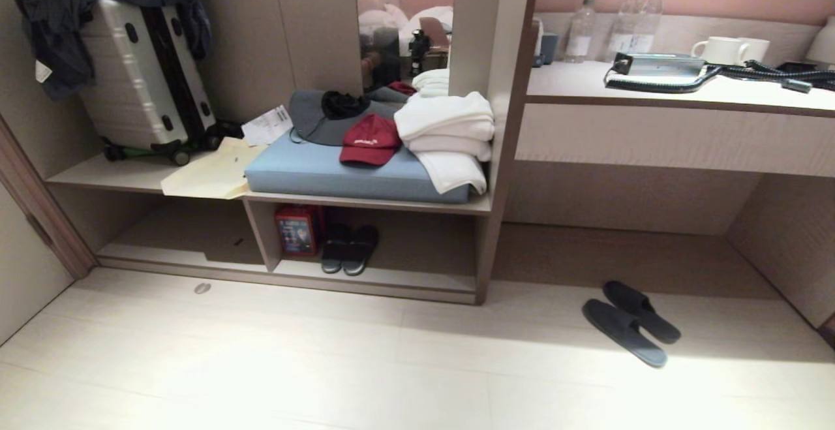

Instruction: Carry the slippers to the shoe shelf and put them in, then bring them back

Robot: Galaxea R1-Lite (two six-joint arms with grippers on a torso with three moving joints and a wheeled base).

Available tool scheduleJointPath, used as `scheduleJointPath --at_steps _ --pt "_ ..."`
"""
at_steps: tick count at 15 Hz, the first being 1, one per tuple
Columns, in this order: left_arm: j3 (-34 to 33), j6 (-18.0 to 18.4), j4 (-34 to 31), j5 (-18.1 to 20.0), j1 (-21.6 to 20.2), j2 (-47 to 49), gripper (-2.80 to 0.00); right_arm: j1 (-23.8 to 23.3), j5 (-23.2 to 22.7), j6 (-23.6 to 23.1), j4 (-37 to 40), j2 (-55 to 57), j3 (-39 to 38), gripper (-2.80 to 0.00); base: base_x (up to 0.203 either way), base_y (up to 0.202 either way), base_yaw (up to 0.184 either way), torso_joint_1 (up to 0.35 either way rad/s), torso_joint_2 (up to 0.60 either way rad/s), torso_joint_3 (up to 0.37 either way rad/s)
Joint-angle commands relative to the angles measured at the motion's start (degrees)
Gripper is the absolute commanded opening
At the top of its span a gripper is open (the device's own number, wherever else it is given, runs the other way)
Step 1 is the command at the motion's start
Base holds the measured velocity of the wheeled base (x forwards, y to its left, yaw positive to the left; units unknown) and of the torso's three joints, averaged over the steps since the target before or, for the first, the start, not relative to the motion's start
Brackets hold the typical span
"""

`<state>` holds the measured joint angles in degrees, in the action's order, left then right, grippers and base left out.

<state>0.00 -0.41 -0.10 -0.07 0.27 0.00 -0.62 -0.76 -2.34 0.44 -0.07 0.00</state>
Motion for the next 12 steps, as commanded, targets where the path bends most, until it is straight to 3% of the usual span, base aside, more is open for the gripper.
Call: scheduleJointPath --at_steps 1,12 --pt "-0.09 -0.02 0.04 -0.02 0.00 0.00 -2.80 0.01 -0.04 -0.03 0.00 -0.19 0.00 -2.80 -0.194 0.000 0.000 0.007 0.01 -0.002" --pt "-0.09 -0.11 0.10 -0.02 0.00 0.00 -2.80 0.01 -0.04 -0.03 0.00 -0.19 0.00 -2.80 -0.196 0.000 0.002 0.002 0.00 0.003"
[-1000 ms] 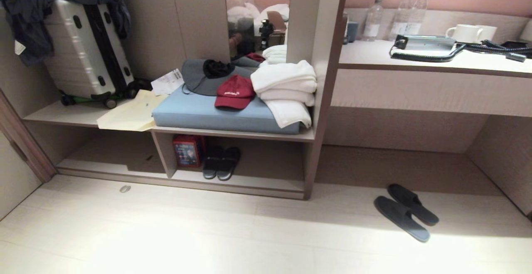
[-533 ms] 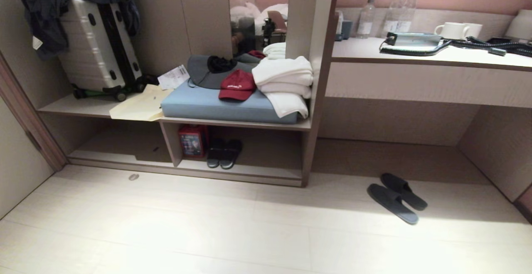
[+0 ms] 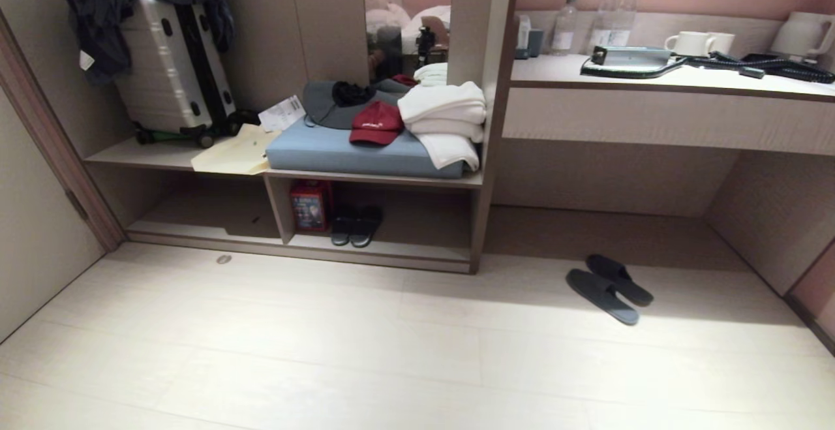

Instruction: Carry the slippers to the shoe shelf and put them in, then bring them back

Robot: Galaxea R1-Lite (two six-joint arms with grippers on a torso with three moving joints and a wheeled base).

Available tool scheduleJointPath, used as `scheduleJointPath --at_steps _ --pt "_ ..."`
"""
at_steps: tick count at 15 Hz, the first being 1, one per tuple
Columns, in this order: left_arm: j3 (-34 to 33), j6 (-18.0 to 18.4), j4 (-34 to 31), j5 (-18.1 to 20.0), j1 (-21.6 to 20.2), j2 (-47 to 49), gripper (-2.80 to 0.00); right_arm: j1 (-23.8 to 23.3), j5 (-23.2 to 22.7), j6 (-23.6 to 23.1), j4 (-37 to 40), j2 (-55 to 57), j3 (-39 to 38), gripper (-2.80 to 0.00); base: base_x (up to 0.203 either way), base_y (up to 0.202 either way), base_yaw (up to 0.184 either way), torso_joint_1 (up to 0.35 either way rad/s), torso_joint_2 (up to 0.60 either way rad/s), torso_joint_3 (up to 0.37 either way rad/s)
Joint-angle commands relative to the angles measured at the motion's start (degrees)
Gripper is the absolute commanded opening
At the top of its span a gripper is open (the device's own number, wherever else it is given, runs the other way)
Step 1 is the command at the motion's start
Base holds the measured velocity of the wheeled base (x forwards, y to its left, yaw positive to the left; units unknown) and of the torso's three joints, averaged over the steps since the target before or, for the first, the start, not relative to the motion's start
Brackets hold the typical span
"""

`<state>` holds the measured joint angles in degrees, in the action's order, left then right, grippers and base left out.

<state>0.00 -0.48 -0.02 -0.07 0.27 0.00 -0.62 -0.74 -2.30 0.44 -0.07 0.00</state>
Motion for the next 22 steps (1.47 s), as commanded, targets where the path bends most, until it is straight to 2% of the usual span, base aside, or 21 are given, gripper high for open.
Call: scheduleJointPath --at_steps 1,22 --pt "-0.09 -0.05 0.02 -0.01 0.00 0.00 -2.80 0.01 -0.05 -0.07 0.00 -0.19 0.00 -2.80 -0.197 0.000 0.003 0.006 0.00 0.002" --pt "-0.09 -0.05 0.02 -0.01 0.00 0.00 -2.80 0.01 -0.05 -0.07 0.00 -0.19 0.00 -2.80 -0.196 0.000 0.002 0.003 0.00 0.001"
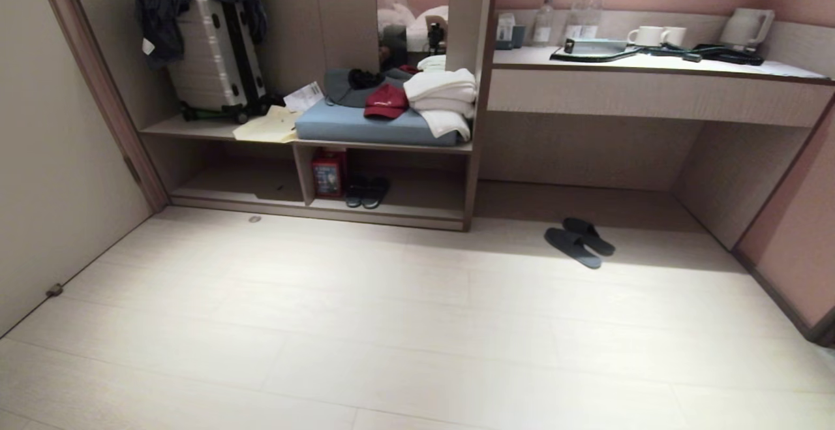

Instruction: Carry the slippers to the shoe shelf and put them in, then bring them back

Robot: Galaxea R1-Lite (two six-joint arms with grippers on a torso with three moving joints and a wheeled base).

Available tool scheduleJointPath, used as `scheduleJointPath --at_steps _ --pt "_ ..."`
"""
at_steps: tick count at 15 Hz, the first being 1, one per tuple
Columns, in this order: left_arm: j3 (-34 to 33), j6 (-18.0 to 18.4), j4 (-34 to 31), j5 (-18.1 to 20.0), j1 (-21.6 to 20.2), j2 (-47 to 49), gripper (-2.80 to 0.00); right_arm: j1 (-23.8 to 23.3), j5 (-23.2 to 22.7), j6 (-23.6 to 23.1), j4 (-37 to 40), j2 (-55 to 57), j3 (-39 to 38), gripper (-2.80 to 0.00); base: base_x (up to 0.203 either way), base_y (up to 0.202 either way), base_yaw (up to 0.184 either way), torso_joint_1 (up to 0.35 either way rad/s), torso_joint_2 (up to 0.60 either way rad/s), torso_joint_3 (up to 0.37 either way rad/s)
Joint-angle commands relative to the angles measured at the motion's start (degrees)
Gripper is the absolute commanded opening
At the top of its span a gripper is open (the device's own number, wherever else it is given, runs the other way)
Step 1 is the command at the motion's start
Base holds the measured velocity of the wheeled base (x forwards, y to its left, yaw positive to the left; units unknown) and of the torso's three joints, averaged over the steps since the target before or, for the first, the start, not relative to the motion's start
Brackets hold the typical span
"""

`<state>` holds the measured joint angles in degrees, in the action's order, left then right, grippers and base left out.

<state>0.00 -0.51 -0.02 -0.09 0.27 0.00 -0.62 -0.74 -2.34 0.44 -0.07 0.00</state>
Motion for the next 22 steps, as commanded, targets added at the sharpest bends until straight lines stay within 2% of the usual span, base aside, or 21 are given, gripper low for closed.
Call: scheduleJointPath --at_steps 1,17,22 --pt "-0.09 -0.02 0.02 0.09 0.00 0.00 -2.80 0.01 -0.05 -0.03 0.00 -0.19 0.00 -2.80 -0.197 0.000 0.000 -0.001 -0.01 0.002" --pt "-0.09 -0.02 0.02 0.00 0.00 0.00 -2.80 0.01 -0.05 -0.03 0.00 -0.19 0.00 -2.80 -0.193 0.000 0.001 0.002 0.00 0.002" --pt "-0.09 -0.02 0.02 0.00 0.00 0.00 -2.80 0.01 -0.05 -0.03 0.00 -0.19 0.00 -2.80 -0.013 0.000 0.000 -0.002 0.00 0.001"
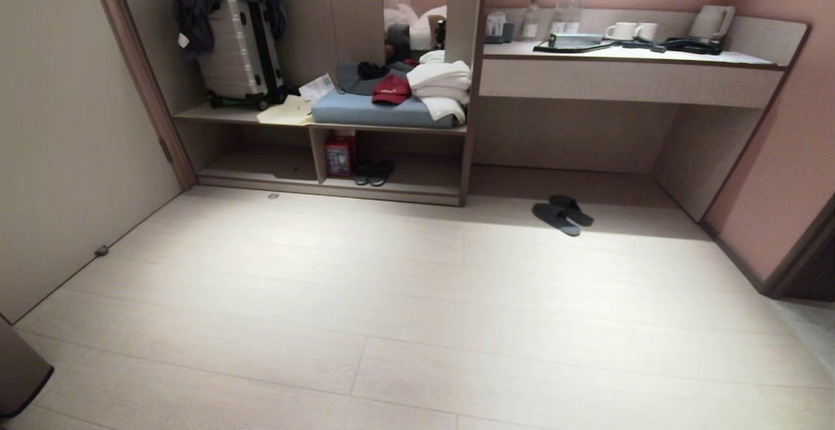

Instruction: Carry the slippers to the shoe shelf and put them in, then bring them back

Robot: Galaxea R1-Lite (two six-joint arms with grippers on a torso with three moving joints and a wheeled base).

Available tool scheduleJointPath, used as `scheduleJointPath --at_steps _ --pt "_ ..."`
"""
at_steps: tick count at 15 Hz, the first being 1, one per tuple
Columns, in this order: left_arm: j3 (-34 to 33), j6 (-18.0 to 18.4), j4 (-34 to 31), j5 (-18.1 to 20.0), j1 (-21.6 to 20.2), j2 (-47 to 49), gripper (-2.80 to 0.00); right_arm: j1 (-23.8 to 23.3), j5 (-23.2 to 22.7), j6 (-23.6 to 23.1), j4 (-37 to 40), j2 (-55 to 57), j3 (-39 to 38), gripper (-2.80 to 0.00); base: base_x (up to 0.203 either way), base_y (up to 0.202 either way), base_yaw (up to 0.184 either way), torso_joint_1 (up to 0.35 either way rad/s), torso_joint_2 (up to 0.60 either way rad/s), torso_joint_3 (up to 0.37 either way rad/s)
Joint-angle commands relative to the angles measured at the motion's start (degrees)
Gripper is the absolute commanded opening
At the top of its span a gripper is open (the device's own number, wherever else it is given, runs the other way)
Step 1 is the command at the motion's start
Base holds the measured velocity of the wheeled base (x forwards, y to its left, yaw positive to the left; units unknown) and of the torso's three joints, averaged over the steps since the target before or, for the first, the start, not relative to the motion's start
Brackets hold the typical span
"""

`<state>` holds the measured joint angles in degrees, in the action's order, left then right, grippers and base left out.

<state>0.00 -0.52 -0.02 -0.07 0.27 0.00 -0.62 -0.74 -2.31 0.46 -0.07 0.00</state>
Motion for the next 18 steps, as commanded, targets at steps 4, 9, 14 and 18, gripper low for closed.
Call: scheduleJointPath --at_steps 4,9,14,18 --pt "-0.09 0.08 0.02 0.02 0.00 0.00 -2.80 0.01 -0.05 -0.07 -0.02 -0.19 0.00 -2.80 0.000 0.000 0.000 0.000 0.00 0.000" --pt "-0.09 0.08 0.02 0.07 0.00 0.00 -2.80 0.01 0.13 0.02 0.07 -0.19 0.00 -2.80 0.000 0.000 0.000 0.000 0.00 0.000" --pt "-0.09 0.00 0.02 0.07 0.00 0.00 -2.80 0.01 0.13 0.02 0.07 -0.19 0.00 -2.80 0.000 0.000 0.000 0.000 0.00 0.000" --pt "-0.09 0.00 0.02 0.07 0.00 0.00 -2.80 0.01 0.74 0.28 0.07 -0.10 0.00 -2.80 0.000 0.000 0.000 0.000 0.00 0.000"
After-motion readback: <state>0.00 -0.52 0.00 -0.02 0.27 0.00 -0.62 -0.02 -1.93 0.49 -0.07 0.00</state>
